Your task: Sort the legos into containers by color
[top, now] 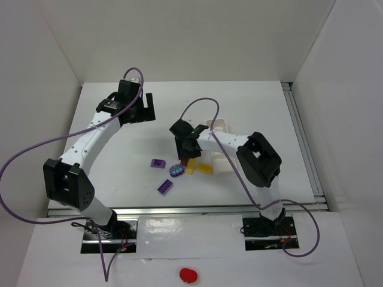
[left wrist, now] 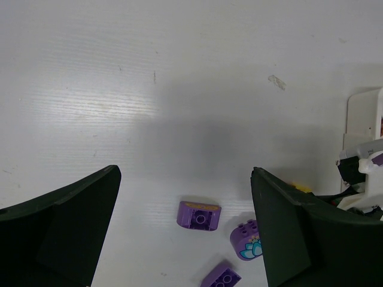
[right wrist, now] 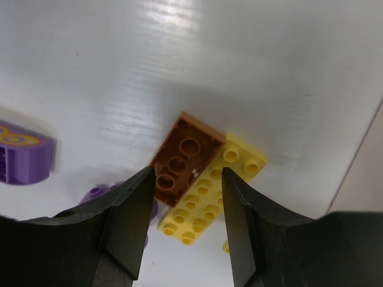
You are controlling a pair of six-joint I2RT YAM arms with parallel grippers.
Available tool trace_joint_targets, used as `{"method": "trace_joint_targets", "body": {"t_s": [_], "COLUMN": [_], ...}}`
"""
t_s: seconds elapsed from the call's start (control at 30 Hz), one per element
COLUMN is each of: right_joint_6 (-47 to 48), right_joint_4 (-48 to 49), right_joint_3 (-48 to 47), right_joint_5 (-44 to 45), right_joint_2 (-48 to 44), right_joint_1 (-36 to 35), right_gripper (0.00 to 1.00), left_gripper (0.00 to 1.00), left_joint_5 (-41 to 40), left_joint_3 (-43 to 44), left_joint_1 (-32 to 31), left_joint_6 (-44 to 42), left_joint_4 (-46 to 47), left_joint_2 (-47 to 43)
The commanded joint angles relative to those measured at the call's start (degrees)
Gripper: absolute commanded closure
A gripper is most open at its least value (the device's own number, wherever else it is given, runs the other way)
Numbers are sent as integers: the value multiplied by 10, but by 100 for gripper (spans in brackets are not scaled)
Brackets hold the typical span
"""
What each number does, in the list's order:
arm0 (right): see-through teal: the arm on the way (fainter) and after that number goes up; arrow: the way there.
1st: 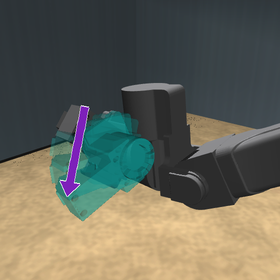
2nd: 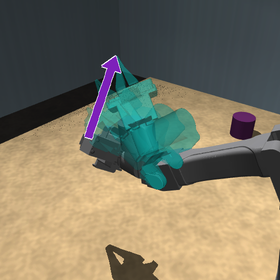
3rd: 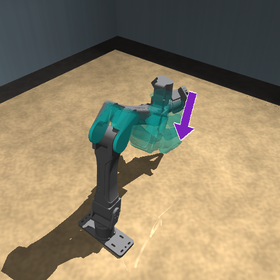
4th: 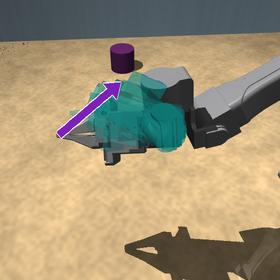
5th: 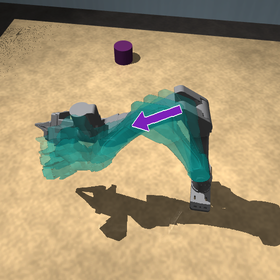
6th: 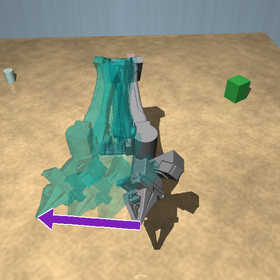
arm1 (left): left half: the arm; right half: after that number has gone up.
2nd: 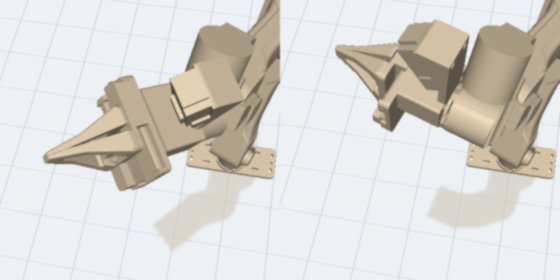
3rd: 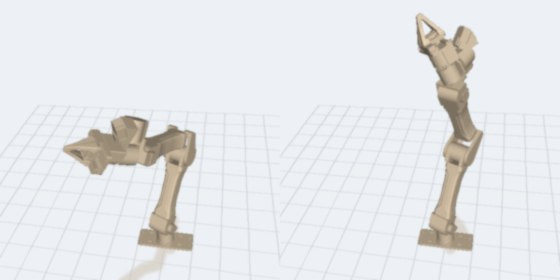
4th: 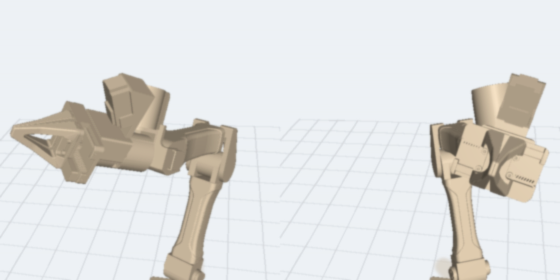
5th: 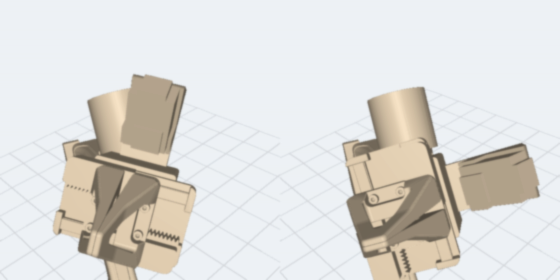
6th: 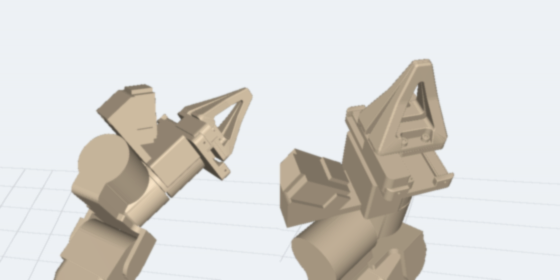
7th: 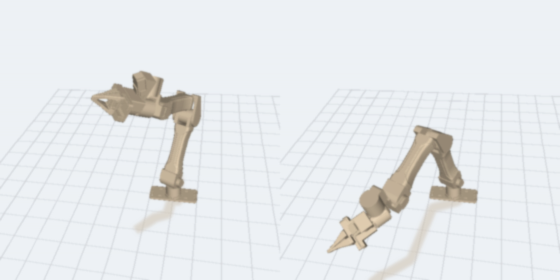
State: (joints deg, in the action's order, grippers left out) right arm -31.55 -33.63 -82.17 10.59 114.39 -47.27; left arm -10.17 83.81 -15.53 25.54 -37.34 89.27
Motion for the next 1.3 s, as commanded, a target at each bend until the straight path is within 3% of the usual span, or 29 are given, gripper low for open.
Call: {"method": "trace_joint_targets", "body": {"t_s": [0.0,0.7,1.27], "right_joint_6": [0,11,54], "right_joint_4": [-18,-19,-20], "right_joint_3": [-35,-58,-178], "right_joint_5": [40,47,53], "right_joint_2": [13,33,120], "right_joint_1": [-1,-30,-9], "right_gripper": [44,47,48], "left_gripper": [0,0,0], "left_joint_5": [5,0,-5], "left_joint_3": [7,2,2], "left_joint_1": [0,0,0], "left_joint_6": [-2,-8,-18], "left_joint_4": [7,7,7], "left_joint_2": [-9,-9,-9]}}
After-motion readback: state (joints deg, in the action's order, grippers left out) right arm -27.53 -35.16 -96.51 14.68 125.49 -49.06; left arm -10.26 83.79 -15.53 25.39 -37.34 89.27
